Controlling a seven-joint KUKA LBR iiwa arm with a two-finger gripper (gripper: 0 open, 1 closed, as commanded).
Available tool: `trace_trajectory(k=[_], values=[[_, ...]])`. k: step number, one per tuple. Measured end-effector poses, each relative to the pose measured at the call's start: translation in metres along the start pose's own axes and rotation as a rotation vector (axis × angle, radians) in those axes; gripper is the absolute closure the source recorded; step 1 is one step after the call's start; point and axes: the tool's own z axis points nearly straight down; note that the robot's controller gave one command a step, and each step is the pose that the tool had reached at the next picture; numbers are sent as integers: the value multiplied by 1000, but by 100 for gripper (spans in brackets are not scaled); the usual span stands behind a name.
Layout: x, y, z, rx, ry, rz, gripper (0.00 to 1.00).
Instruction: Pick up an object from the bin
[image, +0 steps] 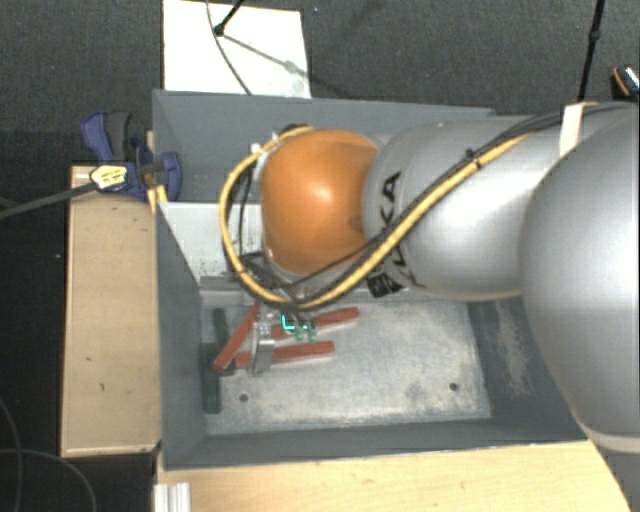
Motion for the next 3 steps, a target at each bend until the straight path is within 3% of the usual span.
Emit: trace_trajectory(k=[1, 2, 3], values=[[-21, -72, 116, 3, -1, -195, 0], [-29, -82, 81, 1, -12, -614, 0], [-29, -97, 82, 1, -6, -629, 0]])
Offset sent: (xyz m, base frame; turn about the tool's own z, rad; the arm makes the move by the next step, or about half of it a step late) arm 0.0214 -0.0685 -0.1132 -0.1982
